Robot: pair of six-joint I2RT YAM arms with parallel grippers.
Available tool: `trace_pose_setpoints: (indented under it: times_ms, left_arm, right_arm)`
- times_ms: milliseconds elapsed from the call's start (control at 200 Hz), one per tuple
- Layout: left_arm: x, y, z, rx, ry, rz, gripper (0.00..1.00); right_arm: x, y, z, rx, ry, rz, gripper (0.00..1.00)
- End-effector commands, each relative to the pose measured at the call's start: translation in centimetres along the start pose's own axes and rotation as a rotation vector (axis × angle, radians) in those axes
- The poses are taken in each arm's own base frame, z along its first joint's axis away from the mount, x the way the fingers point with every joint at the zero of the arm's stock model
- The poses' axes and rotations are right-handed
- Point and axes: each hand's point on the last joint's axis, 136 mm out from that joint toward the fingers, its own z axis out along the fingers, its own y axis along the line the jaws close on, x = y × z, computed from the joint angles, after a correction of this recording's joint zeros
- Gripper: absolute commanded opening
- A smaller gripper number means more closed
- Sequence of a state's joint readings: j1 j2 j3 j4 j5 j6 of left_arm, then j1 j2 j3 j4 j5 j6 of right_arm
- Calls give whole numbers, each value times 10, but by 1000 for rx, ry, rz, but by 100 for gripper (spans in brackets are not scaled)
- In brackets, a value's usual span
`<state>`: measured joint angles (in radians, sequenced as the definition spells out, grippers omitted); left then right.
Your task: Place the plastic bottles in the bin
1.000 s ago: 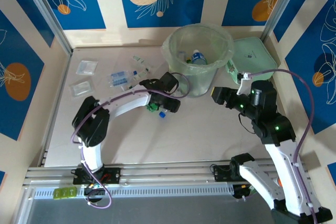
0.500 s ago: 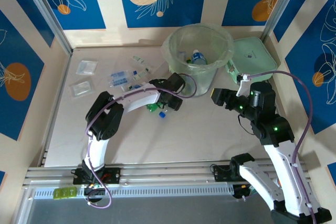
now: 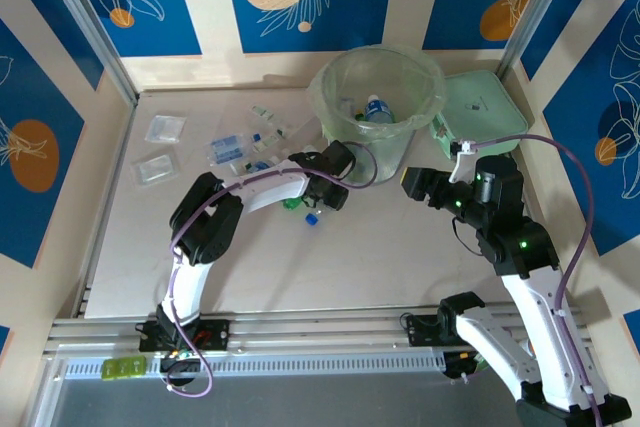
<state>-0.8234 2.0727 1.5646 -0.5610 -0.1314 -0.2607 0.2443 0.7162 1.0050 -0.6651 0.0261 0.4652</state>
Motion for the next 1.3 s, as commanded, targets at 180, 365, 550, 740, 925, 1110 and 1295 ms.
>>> trace_pose_setpoints:
  times_ms: [180, 365, 550, 740, 925, 1110, 1295]
  left_arm:
    - [12, -11, 4, 22, 30, 11, 45]
    - [8, -10, -27, 34, -25, -6, 45]
    - [16, -17, -50, 101, -33, -26, 45]
    - [49, -23, -48, 119, 36, -18, 45]
    - [78, -29, -37, 106, 104, 13, 46]
    - [90, -31, -24, 91, 145, 23, 53]
    - [94, -32, -16, 81, 165, 35, 64]
  right_arm:
    - [-4, 2, -1, -14, 0, 31, 71]
    - [-3, 2, -3, -9, 3, 37, 71]
    - [-1, 3, -1, -18, 13, 50, 71]
    - [4, 3, 3, -28, 41, 62, 71]
    - [10, -1, 8, -23, 55, 73, 71]
    - [8, 4, 9, -43, 61, 85, 71]
    - [5, 6, 7, -49, 49, 83, 71]
